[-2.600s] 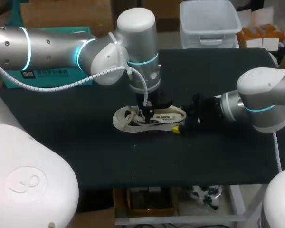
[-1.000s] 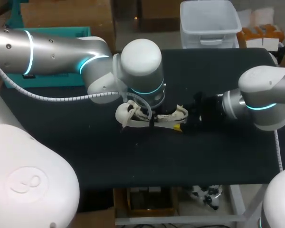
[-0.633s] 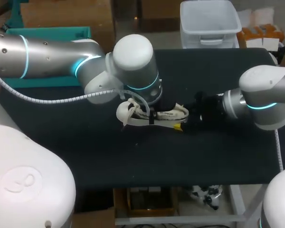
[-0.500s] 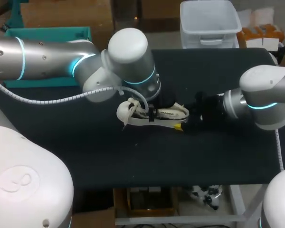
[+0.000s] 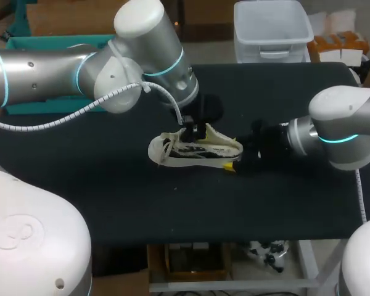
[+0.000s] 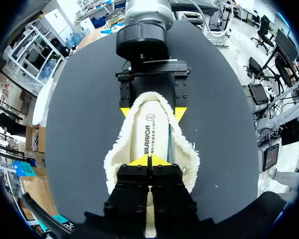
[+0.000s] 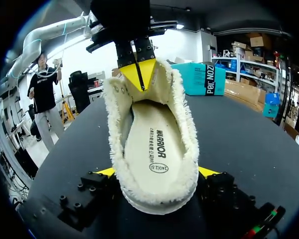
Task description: Open the shoe tongue, take the insole out of the shoe, put the insole back into the shoe, and pack the shoe into the shoebox
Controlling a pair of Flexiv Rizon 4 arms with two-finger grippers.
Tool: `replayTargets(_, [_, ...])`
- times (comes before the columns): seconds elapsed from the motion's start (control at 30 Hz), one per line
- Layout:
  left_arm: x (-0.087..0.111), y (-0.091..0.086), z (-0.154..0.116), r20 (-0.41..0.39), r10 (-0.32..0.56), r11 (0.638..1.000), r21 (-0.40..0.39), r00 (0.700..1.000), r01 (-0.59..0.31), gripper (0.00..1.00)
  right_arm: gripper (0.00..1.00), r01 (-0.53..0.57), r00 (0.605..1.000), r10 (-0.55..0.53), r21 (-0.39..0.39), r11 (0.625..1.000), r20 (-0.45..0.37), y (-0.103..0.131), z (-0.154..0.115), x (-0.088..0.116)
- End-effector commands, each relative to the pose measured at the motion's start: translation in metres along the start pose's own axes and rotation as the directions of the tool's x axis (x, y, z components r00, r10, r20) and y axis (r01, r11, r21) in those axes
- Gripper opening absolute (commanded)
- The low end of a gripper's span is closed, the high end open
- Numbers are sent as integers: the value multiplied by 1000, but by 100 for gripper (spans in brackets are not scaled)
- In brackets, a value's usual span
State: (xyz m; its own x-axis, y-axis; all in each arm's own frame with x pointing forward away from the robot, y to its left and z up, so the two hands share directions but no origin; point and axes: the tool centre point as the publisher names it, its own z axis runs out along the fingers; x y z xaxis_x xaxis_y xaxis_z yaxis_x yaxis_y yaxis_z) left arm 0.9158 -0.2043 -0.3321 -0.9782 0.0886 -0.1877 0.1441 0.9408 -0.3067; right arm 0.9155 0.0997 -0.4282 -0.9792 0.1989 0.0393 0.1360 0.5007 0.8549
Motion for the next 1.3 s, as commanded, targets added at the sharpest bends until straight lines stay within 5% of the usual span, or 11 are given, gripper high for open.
replayTargets(0.03, [1, 0, -2, -48, 14, 1000, -15, 999, -14, 0, 0, 1, 1000, -1, -2, 1000, 2, -1, 2, 3])
replayTargets(0.3, [-3, -4, 15, -278, 23, 992, -114, 960, -56, 0, 0, 1, 1000, -1, -2, 1000, 2, -1, 2, 3])
replayTargets(0.43, [0, 0, 12, -331, 17, 988, -141, 943, -67, 0, 0, 1, 1000, -1, -2, 1000, 2, -1, 2, 3])
replayTargets(0.7, [24, 11, 23, -341, -26, 964, -258, 940, -66, 0, 0, 1, 1000, -1, -2, 1000, 2, -1, 2, 3])
replayTargets(1.07, [41, 26, 40, -333, -34, 956, -287, 942, -67, 1, 0, 1, 1000, -1, -2, 1000, 2, -1, 2, 3])
replayTargets(1.3, [41, 35, 52, -288, -60, 954, -299, 956, -30, 11, 0, 1, 1000, -1, -2, 1000, 2, -1, 2, 3])
